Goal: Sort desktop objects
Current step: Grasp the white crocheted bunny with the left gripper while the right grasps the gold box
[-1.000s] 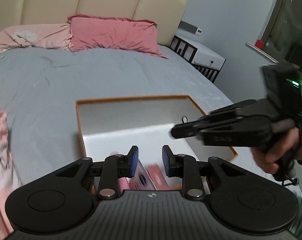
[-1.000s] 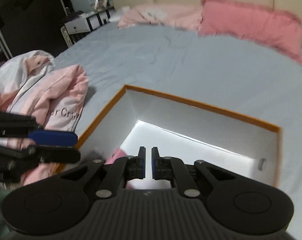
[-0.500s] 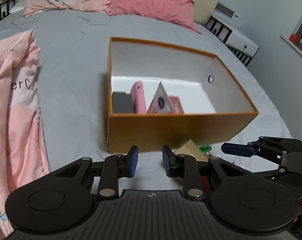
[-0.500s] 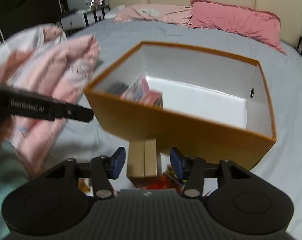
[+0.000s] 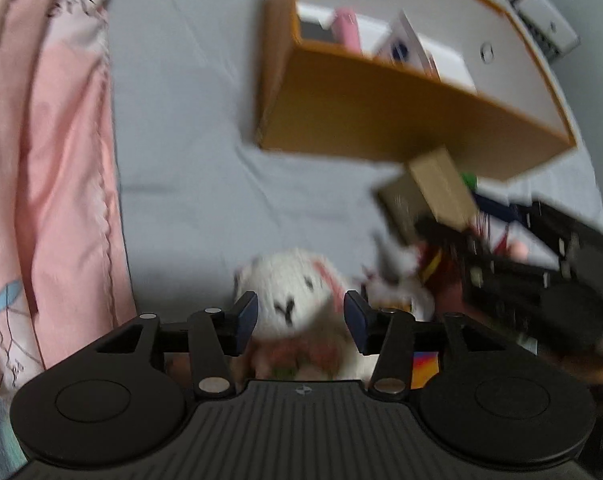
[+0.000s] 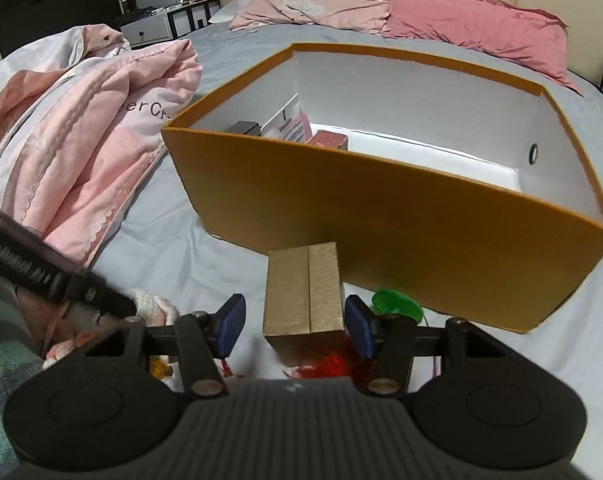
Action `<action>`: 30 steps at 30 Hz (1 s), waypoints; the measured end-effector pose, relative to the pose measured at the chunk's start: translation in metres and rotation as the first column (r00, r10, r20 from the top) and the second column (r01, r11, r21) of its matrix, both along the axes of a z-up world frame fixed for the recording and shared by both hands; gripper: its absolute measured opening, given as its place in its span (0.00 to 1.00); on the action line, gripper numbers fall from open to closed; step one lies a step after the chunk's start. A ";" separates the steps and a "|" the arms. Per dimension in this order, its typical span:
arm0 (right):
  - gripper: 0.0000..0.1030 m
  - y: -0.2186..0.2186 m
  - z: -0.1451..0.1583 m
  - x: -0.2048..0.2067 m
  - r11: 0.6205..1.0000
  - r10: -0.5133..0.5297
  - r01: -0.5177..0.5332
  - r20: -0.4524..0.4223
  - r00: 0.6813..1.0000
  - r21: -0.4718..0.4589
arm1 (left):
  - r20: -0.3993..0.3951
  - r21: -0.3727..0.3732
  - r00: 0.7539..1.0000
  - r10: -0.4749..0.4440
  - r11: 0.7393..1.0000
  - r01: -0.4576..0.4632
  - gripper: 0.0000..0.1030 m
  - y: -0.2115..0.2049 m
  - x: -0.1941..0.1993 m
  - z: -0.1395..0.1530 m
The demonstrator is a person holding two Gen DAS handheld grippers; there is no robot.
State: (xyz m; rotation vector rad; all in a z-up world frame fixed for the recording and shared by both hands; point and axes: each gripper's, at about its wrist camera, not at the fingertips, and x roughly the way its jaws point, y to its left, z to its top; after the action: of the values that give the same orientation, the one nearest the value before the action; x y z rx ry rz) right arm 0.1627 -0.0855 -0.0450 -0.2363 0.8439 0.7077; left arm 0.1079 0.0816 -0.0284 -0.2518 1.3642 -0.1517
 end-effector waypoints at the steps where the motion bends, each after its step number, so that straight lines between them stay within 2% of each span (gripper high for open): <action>1: 0.56 0.001 -0.001 0.002 1.000 0.002 -0.002 -0.001 1.000 0.001 | -0.015 0.016 1.000 -0.009 1.000 0.009 0.54 -0.002 -0.001 -0.001; 4: 0.55 0.007 -0.006 -0.007 1.000 0.003 -0.003 -0.008 1.000 0.003 | -0.046 0.061 0.999 -0.013 0.998 0.015 0.58 -0.007 0.000 -0.007; 10: 0.53 0.006 -0.016 -0.018 1.000 -0.006 0.006 -0.040 0.999 0.002 | -0.131 0.009 0.991 0.026 1.000 -0.025 0.62 -0.008 0.018 -0.026; 12: 0.50 0.009 -0.020 -0.020 1.000 -0.018 0.018 -0.046 0.999 -0.002 | -0.141 0.007 0.989 0.044 0.999 -0.043 0.62 -0.008 0.018 -0.029; 16: 0.48 0.005 -0.021 -0.023 1.000 -0.027 0.028 -0.040 0.999 0.009 | -0.134 -0.005 0.988 0.079 0.997 -0.080 0.54 -0.005 0.015 -0.030; 20: 0.47 0.001 -0.018 -0.030 0.999 -0.037 0.038 -0.025 0.999 0.033 | -0.081 -0.003 0.992 0.097 0.995 -0.098 0.49 0.000 0.005 -0.019; 23: 0.46 -0.009 -0.008 -0.038 0.997 -0.030 0.030 -0.002 1.000 0.076 | 0.011 0.022 0.992 0.123 0.992 -0.123 0.47 0.003 -0.006 -0.003; 30: 0.46 -0.012 0.022 -0.060 0.993 0.017 -0.029 0.104 0.994 0.117 | 0.204 0.026 0.966 0.157 0.986 -0.166 0.45 0.011 -0.028 0.029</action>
State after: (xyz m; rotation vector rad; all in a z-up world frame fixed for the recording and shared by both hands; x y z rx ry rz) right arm 0.1025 -0.0975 -0.0227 -0.1749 0.6994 0.7582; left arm 0.0801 0.0922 0.0008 -0.3024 1.1395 -0.0110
